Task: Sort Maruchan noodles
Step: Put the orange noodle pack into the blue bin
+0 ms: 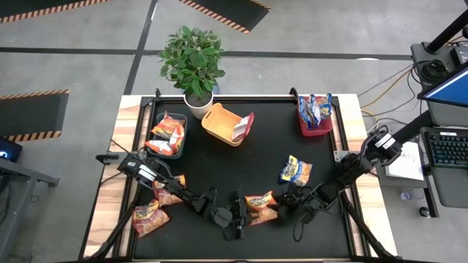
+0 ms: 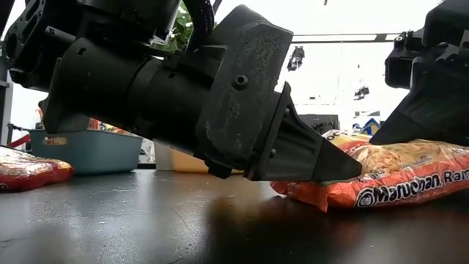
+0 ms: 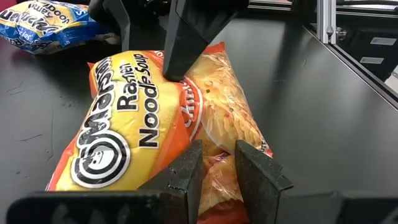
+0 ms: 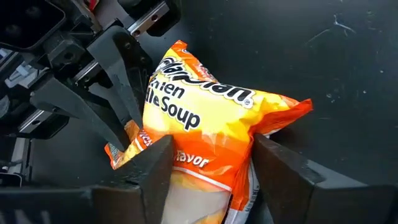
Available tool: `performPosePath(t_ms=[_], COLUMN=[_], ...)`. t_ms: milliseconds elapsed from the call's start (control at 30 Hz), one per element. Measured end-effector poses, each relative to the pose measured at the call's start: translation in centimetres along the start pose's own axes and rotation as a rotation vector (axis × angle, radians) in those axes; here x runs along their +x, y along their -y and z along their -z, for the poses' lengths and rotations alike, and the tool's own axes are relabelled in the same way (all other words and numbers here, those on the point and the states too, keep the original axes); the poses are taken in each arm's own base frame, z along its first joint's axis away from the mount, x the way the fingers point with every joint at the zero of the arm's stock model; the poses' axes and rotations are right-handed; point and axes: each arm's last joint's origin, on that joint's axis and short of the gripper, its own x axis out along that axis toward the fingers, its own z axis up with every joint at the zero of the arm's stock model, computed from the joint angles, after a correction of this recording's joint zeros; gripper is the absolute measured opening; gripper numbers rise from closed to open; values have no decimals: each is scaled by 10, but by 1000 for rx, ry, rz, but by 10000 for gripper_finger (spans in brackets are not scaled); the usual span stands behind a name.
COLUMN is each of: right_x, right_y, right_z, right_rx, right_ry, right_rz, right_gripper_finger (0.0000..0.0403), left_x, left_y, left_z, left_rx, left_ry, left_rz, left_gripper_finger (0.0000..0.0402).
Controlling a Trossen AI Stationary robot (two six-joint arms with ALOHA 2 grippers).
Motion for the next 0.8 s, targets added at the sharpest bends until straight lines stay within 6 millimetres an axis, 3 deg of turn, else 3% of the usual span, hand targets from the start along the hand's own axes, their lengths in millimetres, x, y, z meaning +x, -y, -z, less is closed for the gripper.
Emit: performPosePath(t_ms=[200,400,600,800], right_x=[0,0,0,0], right_y=[-1,-2,-1,-2], right_z=[-1,-2,-1,-2], right_rx=[-23,-63,-163,-245], right_ry=[21,25,18,45], right_rz=[0,-6,0,15], right_gripper_finger=[147,111,101,101], left_x=[-7,-21,-39,-53], left_y=[5,10,8,1], left_z=[-6,-25,-54,-91], left_rx=[70,143,178,125], left_ry=[1,-48,-105,-35], left_rz=[3,6,-9,17], left_gripper_finger=[77,77,77,82])
